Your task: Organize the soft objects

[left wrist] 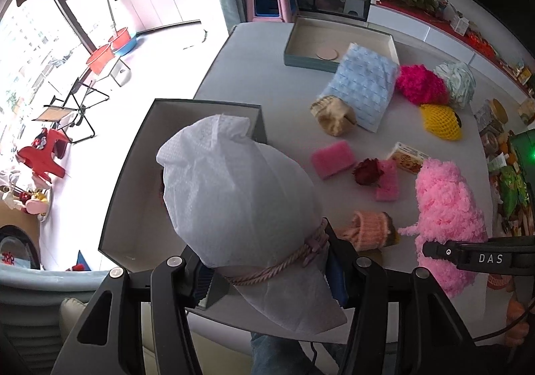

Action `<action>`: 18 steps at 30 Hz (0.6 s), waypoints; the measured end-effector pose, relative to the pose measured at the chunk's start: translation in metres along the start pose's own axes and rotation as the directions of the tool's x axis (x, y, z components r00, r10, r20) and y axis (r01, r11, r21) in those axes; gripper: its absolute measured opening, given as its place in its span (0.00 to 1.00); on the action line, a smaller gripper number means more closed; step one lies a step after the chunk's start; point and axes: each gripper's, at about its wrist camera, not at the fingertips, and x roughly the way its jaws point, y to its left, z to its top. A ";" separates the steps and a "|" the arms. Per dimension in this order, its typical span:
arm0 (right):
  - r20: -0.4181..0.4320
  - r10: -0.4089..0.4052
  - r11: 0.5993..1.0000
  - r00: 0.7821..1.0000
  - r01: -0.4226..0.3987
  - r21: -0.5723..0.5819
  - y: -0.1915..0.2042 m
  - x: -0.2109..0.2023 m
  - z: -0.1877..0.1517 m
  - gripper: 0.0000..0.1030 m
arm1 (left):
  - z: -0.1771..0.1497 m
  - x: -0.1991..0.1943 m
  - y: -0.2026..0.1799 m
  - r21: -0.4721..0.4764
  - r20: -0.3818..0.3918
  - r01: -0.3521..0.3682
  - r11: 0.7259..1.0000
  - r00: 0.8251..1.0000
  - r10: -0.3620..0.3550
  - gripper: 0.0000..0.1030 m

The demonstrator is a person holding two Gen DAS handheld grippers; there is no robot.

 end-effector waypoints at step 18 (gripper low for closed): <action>0.084 -0.063 0.993 0.995 0.054 0.105 0.064 0.013 0.001 0.44 | 0.017 0.026 0.107 -0.008 0.017 0.062 0.998 0.998 -0.062 0.55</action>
